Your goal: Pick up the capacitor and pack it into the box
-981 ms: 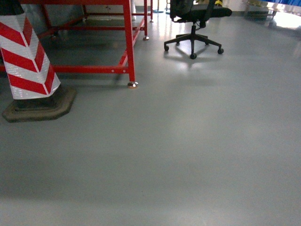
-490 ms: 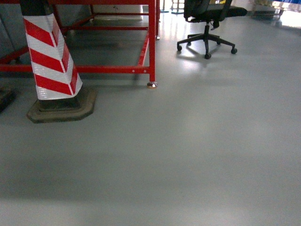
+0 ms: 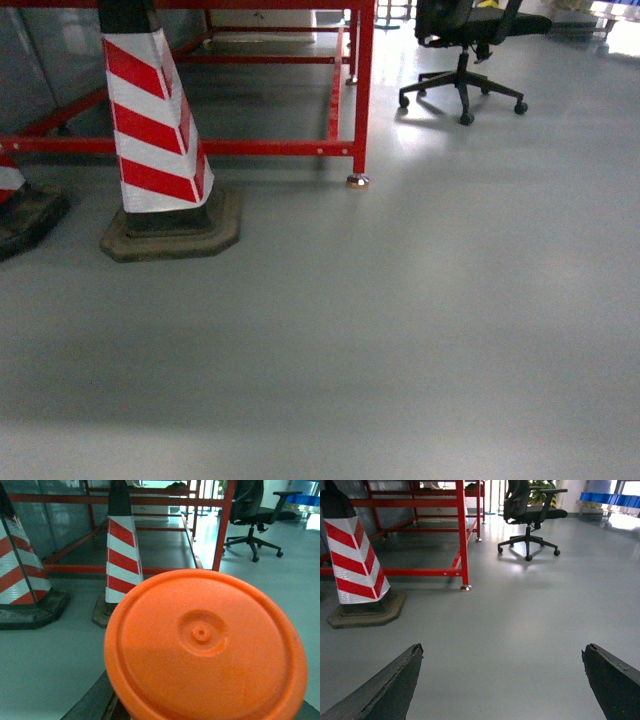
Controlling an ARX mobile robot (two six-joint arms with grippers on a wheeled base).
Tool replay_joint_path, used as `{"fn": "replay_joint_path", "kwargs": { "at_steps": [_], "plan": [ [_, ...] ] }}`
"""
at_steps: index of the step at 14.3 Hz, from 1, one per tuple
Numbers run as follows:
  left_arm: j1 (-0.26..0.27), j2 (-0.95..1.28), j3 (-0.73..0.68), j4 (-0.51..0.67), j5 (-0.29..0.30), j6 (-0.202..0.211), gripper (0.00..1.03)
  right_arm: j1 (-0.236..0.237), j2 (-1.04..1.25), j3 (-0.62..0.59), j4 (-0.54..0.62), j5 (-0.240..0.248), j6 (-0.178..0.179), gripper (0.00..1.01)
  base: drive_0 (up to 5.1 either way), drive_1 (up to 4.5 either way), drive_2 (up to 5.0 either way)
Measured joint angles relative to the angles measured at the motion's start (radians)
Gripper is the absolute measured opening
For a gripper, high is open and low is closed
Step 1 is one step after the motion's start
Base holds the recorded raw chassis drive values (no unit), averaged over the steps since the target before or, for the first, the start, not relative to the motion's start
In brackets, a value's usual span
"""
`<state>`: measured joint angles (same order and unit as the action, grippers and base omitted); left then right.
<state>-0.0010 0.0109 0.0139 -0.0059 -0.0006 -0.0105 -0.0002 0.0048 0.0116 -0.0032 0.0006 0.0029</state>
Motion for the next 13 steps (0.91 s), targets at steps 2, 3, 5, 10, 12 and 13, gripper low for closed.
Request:
{"fn": "replay_joint_path", "kwargs": {
  "at_steps": [2,3,5,10,12,13],
  "plan": [
    [0.000,0.000,0.000,-0.002,0.000,0.000,0.44,0.000,0.000,0.000,-0.001,-0.001,0.000,0.98,-5.0,2.46,2.5],
    [0.000,0.000,0.000,0.001,0.000,0.000,0.44,0.000,0.000,0.000,-0.002,0.000,0.000,0.98,-4.9,2.59,2.6],
    [0.000,0.000,0.000,-0.001,0.000,0.000,0.44,0.000,0.000,0.000,-0.003,-0.001,0.000,0.98,-4.9,2.55,2.5],
    [0.000,0.000,0.000,0.001,0.000,0.000,0.44,0.000,0.000,0.000,-0.003,0.000,0.000,0.98,-5.0,2.48,2.5],
    [0.000,0.000,0.000,-0.004,0.002,0.000,0.44,0.000,0.000,0.000,-0.005,-0.001,0.000,0.98,-5.0,2.46,2.5],
    [0.000,0.000,0.000,0.001,0.000,0.000,0.44,0.000,0.000,0.000,0.000,-0.001,0.000,0.98,-5.0,2.47,2.5]
  ]
}}
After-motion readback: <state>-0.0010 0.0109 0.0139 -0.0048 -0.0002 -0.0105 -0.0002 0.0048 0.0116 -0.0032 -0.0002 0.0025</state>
